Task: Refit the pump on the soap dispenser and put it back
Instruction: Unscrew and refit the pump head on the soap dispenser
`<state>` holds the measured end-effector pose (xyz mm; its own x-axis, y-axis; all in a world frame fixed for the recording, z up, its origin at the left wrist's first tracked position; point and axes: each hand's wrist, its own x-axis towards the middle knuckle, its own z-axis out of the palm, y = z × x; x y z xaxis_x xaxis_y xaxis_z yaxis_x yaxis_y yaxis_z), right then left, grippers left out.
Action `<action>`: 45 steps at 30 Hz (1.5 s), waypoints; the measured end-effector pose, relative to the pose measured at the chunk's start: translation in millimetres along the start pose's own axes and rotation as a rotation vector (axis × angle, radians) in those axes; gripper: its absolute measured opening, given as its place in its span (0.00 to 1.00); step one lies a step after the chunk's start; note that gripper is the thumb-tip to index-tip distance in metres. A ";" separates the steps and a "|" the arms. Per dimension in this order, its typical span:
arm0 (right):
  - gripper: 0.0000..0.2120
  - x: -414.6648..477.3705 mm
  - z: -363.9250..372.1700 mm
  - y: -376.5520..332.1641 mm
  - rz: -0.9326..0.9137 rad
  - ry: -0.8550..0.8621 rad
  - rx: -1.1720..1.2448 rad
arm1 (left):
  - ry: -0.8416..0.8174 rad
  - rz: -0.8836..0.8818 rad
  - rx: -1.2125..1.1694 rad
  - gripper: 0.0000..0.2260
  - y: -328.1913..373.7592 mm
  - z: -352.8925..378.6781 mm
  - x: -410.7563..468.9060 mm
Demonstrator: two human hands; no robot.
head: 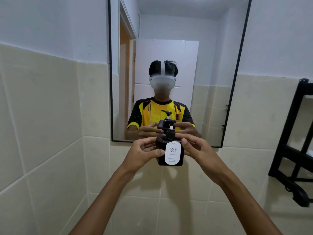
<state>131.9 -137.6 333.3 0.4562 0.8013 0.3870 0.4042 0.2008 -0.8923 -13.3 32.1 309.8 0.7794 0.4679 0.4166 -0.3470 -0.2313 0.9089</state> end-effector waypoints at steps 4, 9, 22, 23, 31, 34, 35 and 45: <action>0.16 0.1 -0.8 0.1 -0.021 0.018 -0.023 | -0.057 -0.028 0.037 0.21 3.0 -1.4 1.6; 0.18 0.1 2.7 -0.9 -0.013 -0.011 -0.016 | -0.071 -0.034 0.074 0.21 9.0 -5.8 2.8; 0.17 25.6 8.6 -22.3 -0.115 0.044 -0.014 | -0.102 -0.041 -0.050 0.24 4.1 -10.5 1.2; 0.15 28.9 10.6 -23.9 -0.127 0.055 -0.028 | -0.110 -0.042 -0.052 0.24 4.6 -9.9 0.5; 0.13 44.2 15.2 -31.3 -0.153 0.096 0.039 | -0.130 -0.029 -0.071 0.21 11.7 -11.6 0.7; 0.11 46.8 13.3 -32.2 -0.153 0.076 0.024 | -0.127 -0.024 -0.056 0.21 12.2 -12.6 0.5; 0.11 47.2 12.8 -33.0 -0.151 0.070 0.022 | -0.128 -0.026 -0.056 0.21 12.0 -12.9 0.6; 0.10 47.6 3.2 -43.0 -0.156 -0.032 0.053 | -0.144 -0.047 -0.074 0.21 15.1 -12.0 3.0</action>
<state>133.6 -106.3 389.3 0.3650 0.7755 0.5152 0.4257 0.3531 -0.8331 -22.5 40.3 324.9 0.8608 0.3483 0.3711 -0.3412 -0.1462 0.9286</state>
